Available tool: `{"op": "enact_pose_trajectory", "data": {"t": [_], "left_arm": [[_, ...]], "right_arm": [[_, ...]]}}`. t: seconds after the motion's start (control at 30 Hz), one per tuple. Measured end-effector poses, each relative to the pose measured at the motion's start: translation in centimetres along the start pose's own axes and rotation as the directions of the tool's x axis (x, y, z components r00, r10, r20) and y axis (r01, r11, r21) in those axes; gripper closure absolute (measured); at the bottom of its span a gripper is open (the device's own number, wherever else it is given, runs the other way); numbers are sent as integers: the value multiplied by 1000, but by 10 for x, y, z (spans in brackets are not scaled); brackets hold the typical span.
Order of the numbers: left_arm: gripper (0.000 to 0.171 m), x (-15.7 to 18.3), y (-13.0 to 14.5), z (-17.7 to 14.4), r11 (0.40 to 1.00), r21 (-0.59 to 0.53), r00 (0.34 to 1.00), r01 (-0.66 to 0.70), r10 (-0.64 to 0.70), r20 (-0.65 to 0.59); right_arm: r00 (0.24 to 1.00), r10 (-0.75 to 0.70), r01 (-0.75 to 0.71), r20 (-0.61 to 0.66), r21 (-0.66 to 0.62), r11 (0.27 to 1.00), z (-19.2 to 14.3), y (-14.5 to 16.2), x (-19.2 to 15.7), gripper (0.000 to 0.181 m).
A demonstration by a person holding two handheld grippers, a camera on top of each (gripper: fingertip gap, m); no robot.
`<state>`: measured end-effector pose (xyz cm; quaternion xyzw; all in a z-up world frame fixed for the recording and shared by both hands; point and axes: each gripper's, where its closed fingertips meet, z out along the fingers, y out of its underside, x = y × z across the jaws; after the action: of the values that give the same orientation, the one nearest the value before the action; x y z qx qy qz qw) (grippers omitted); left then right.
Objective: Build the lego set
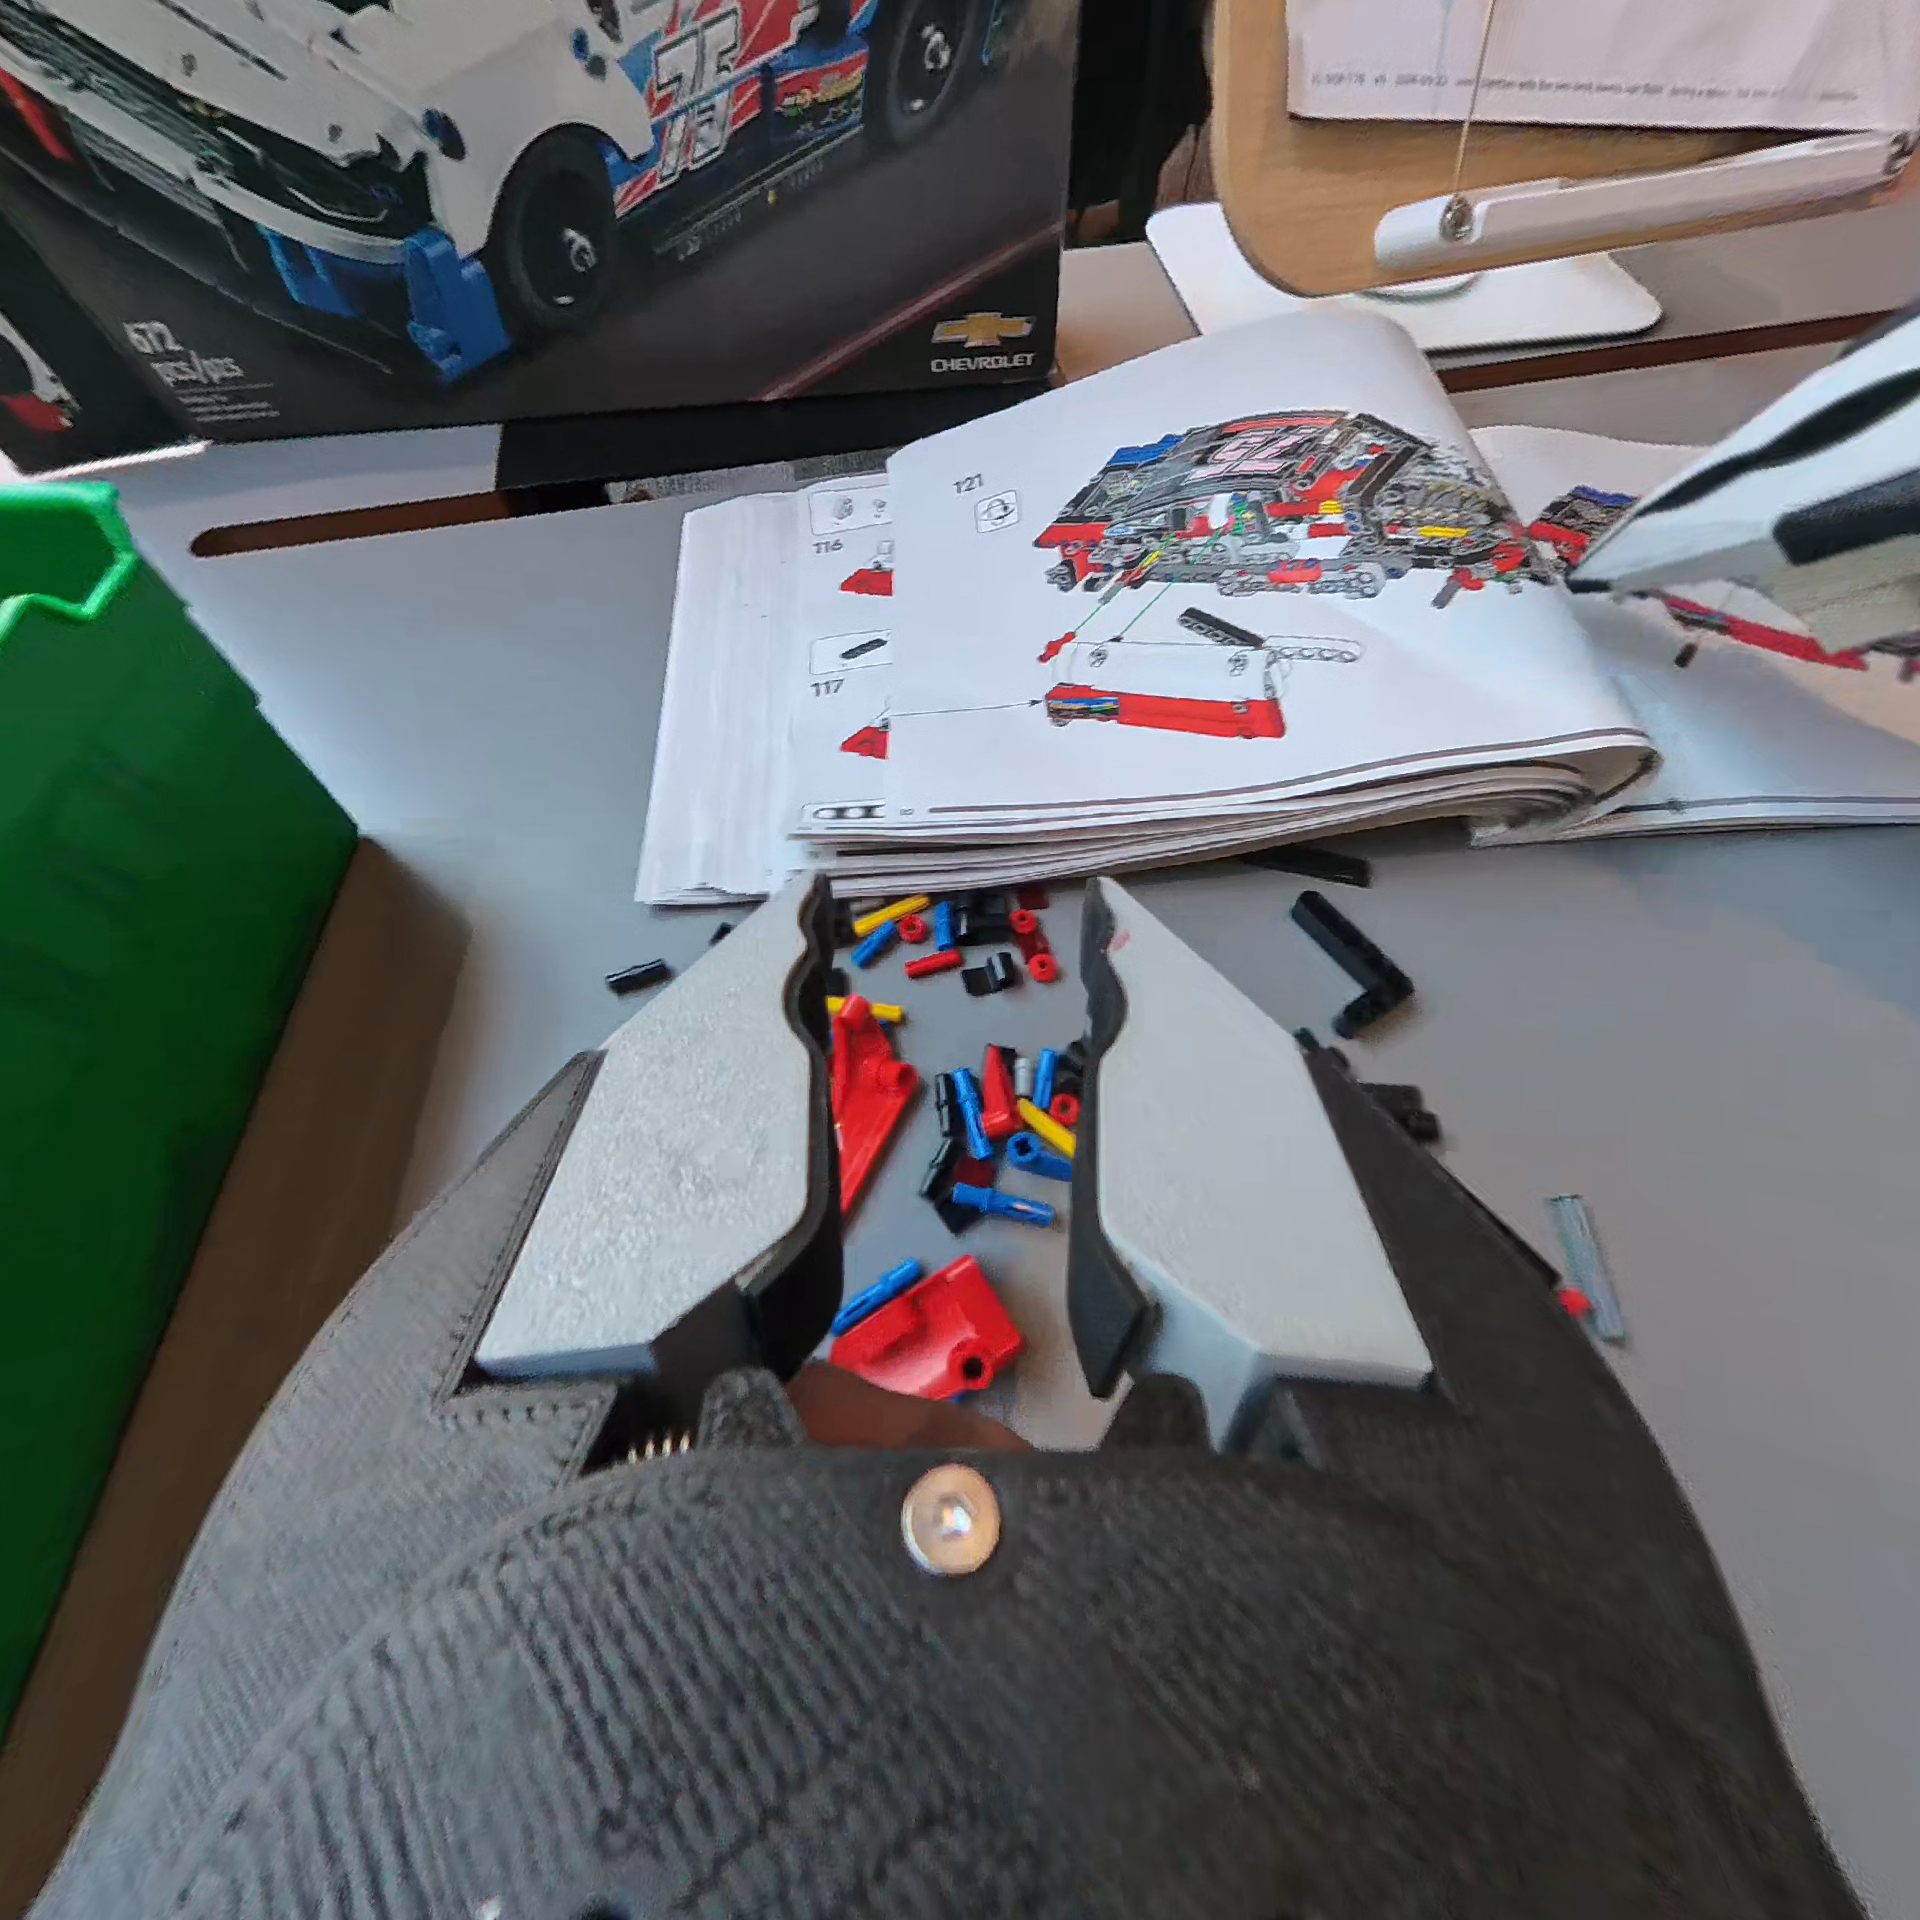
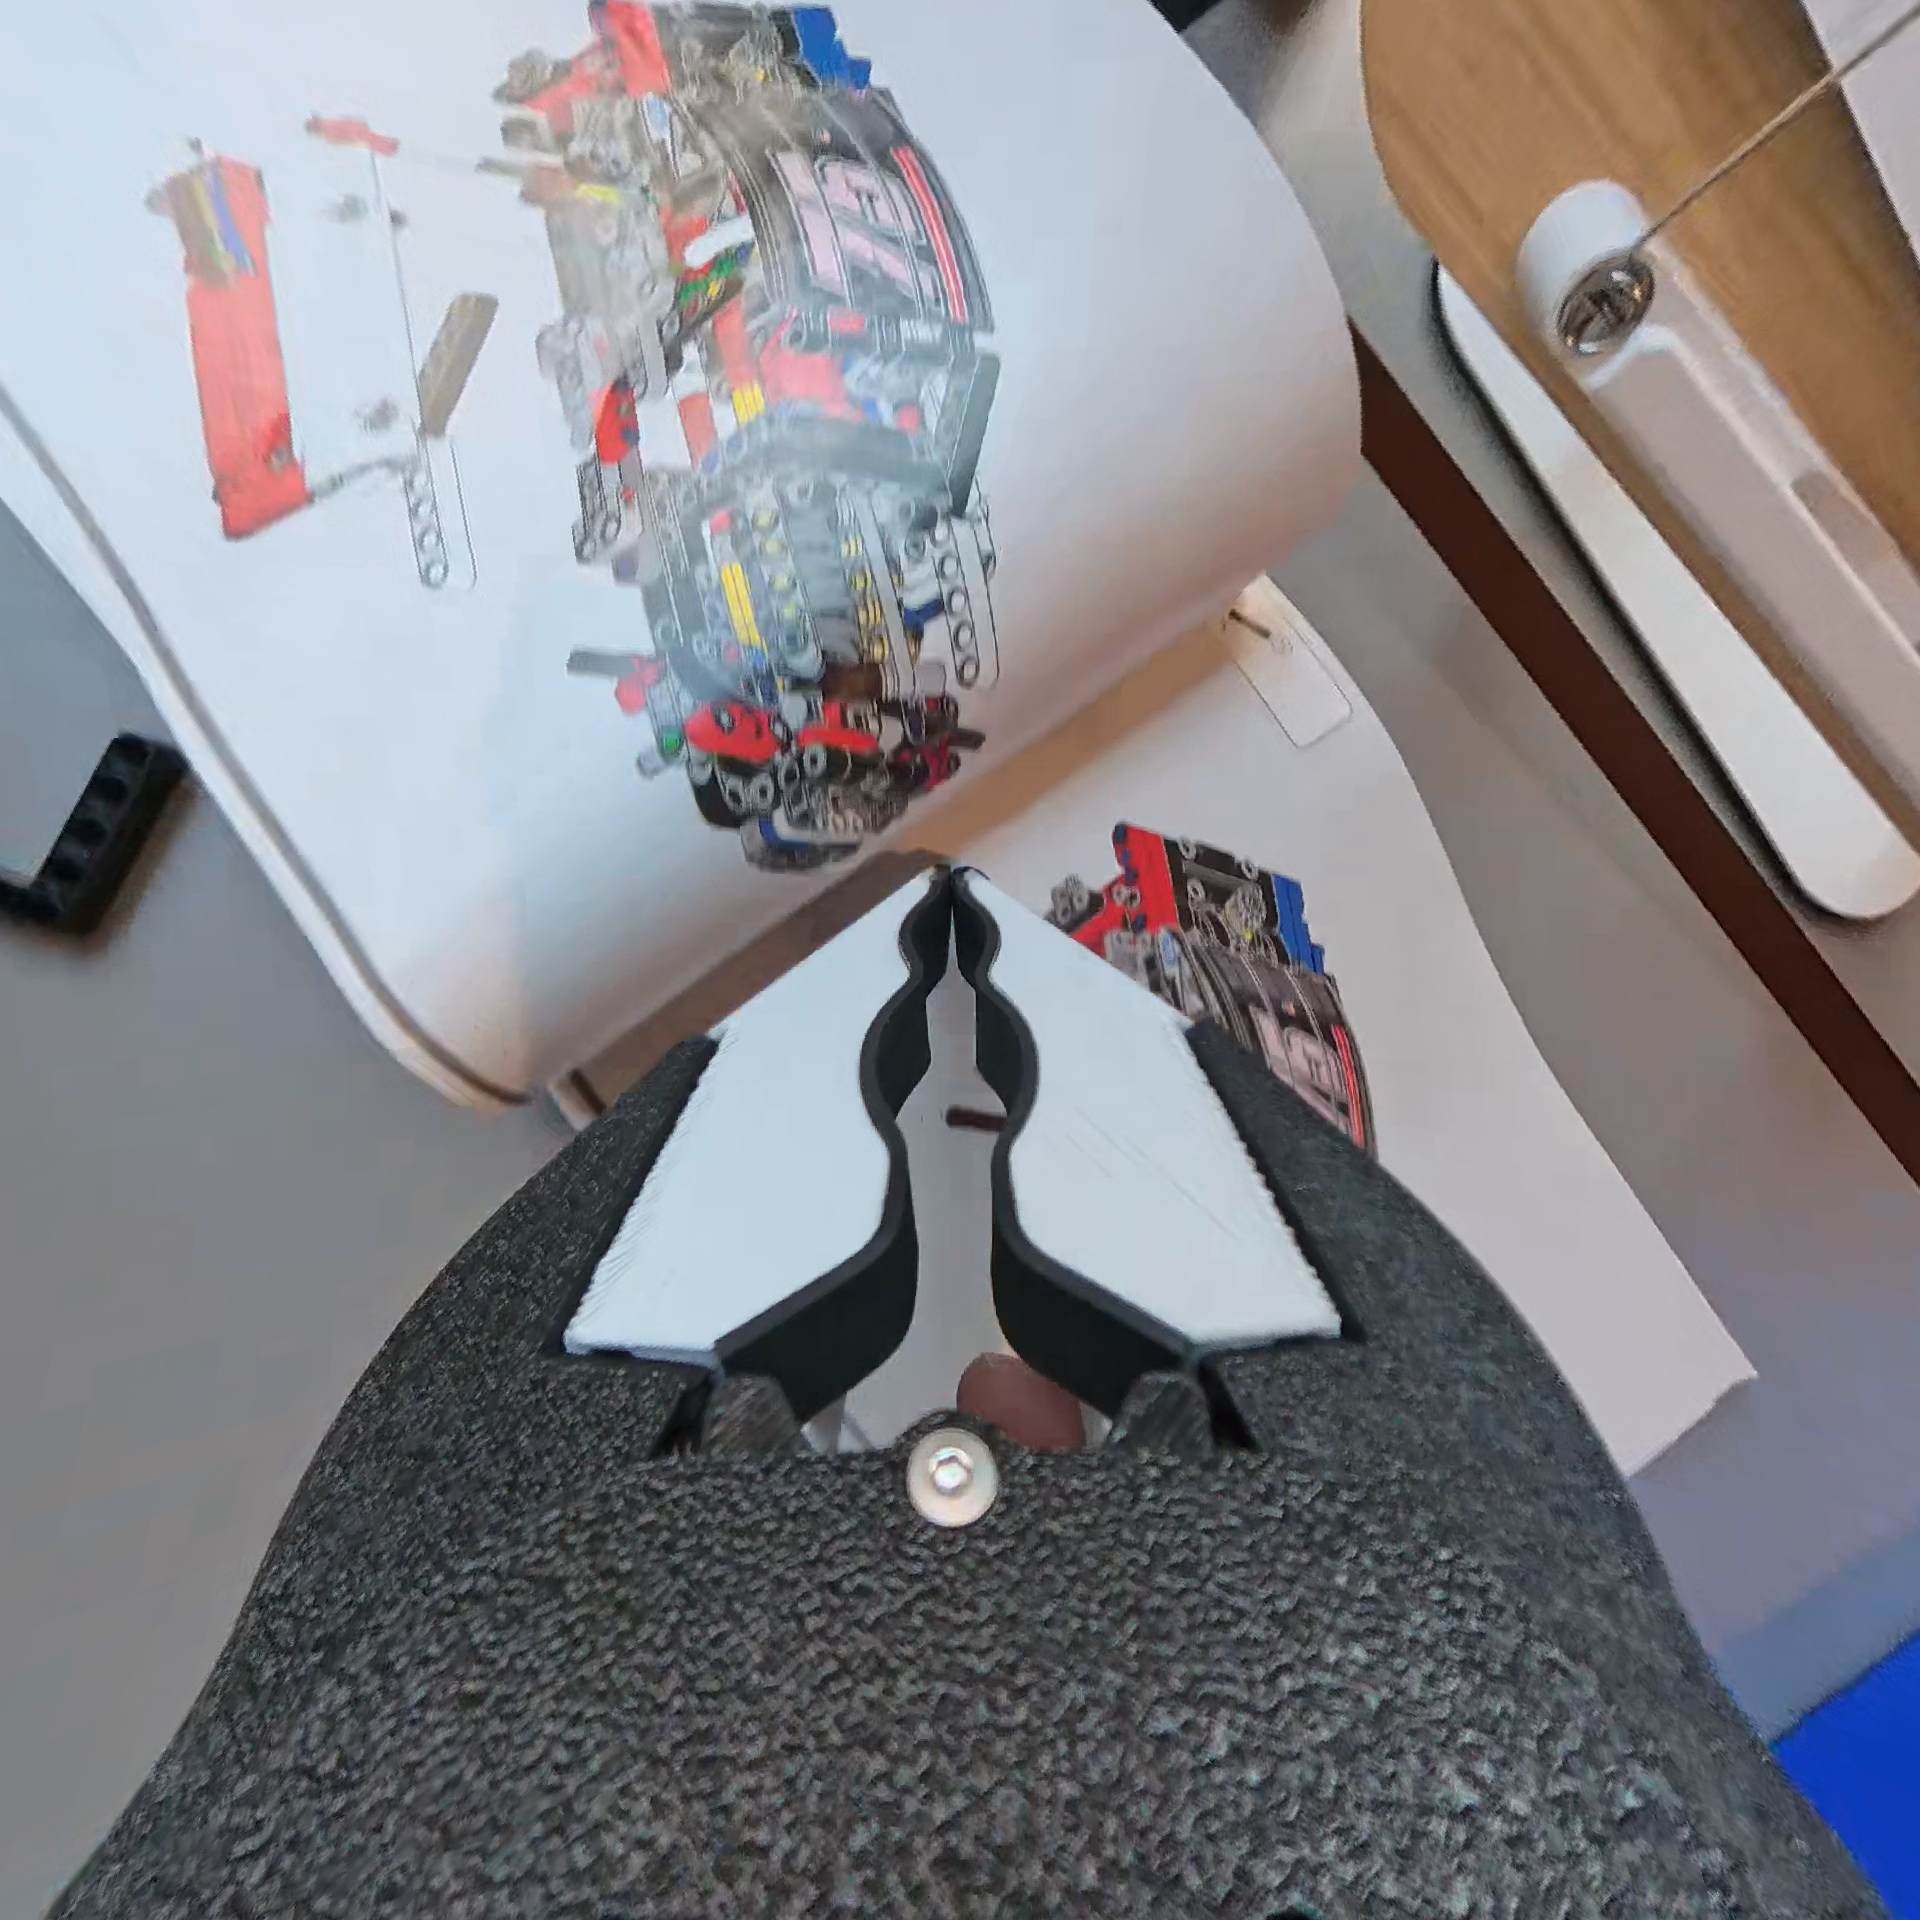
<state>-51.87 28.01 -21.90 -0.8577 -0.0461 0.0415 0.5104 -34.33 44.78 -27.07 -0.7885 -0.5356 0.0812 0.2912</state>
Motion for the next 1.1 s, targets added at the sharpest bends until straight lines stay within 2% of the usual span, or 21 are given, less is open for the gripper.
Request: {"op": "enact_pose_trajectory", "data": {"t": [0.1,0.17,0.23,0.33,0.43,0.5,0.57,0.63,0.73,0.87,1.0,1.1], "left_arm": [[126,-21,1,-13,999,15,999,42,-42,1],[124,-32,5,-22,998,-6,998,63,-63,-18],[114,-35,11,-28,998,-50,998,42,-44,-46],[114,-41,12,-34,999,-36,1000,-3,2,-26],[116,-41,11,-33,1000,-7,1000,1,-1,-23],[117,-38,11,-31,1000,1,999,16,-16,-28],[117,-33,13,-32,1000,1,999,24,-24,-45],[117,-29,14,-37,1000,5,999,5,-4,-45],[117,-28,16,-47,1000,18,999,-11,12,-41],[117,-23,24,-50,1000,2,998,-2,2,-65],[117,-19,30,-60,1000,5,997,-17,17,-71],[117,-22,35,-72,1000,3,997,-25,25,-68]], "right_arm": [[999,13,-13,51,-2,1000,12,-14,-7,181],[999,3,-4,46,16,1000,7,-20,-9,179],[996,-29,21,87,82,996,-9,-25,-20,162],[983,-138,120,118,148,982,-27,-17,-42,129],[940,-342,340,-10,118,933,-25,-8,-60,122],[874,-473,482,-114,69,874,-20,-12,-71,110],[815,-560,567,-147,4,824,-12,-11,-83,100],[801,-579,585,-152,-7,811,-13,-13,-91,101],[816,-544,558,-197,15,830,-20,-22,-83,119],[777,-600,599,-190,-67,798,-1,-23,-80,120],[720,-671,664,-177,-105,740,5,-27,-89,163],[757,-623,622,-199,-77,780,-3,-45,-81,170]]}}
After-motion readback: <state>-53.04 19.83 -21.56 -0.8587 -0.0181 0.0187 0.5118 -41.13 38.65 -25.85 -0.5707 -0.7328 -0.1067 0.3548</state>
